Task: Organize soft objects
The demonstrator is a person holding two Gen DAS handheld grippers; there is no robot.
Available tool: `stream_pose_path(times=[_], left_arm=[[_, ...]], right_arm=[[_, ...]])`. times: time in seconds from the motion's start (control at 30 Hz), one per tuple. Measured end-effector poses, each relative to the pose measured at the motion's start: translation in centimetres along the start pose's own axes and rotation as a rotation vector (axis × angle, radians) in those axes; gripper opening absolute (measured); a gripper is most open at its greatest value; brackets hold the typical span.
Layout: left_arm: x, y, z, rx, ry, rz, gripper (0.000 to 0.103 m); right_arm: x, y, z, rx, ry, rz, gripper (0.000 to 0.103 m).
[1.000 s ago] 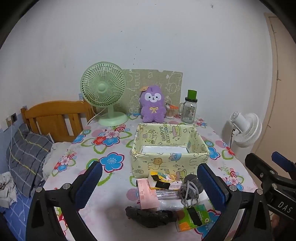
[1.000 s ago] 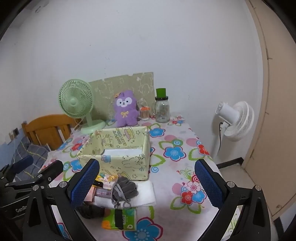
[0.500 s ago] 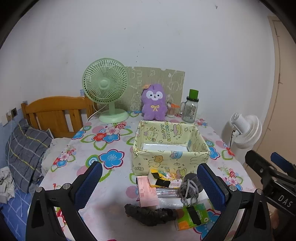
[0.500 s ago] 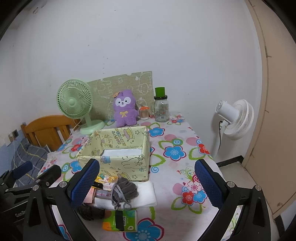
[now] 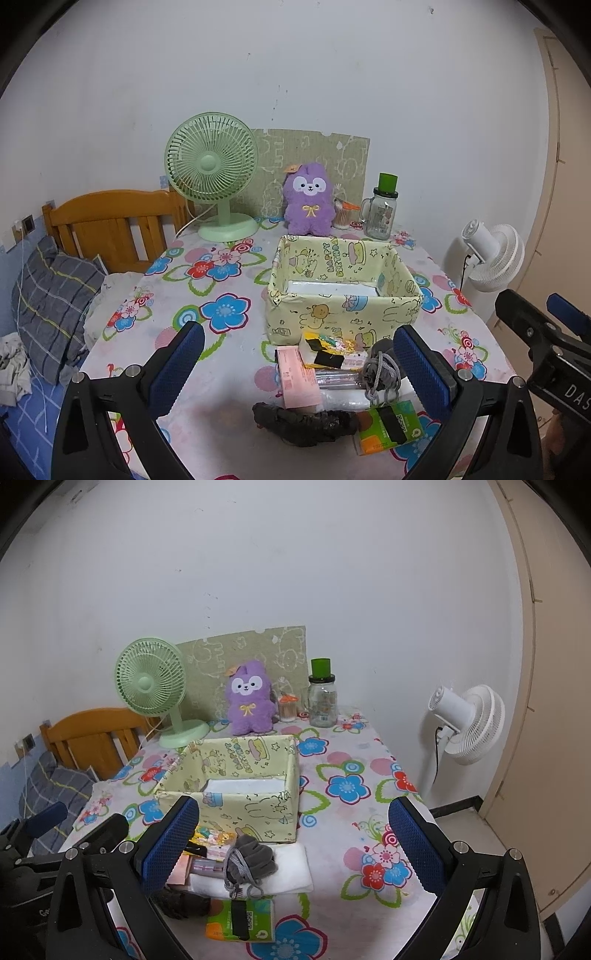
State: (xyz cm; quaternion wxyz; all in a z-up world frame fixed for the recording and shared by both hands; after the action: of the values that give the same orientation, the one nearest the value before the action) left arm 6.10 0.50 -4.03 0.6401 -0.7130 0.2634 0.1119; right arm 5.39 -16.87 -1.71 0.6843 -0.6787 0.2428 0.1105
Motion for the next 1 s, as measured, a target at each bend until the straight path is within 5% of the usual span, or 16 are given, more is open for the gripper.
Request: stream_pose_path(times=[1.0], left_arm=[[0.36, 0.12, -0.66, 0.006, 0.030, 0.000, 0.102]], right_arm=[[-0.13, 0.04, 0.62, -0.010, -0.004, -0.001, 0.103]])
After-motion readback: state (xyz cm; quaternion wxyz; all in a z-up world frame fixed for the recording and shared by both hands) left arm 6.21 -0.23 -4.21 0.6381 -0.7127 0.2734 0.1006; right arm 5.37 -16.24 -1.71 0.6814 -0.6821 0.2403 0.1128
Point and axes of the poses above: each gripper's, at about its wrist camera, not at the fingertips, and x roughly the way its jaws point, z to its left, y to its underside, the point moved 7 cm from there along x, roughly the way its jaws point, and after that the axes turned 11 degrees about y, right-handed, at the moved point
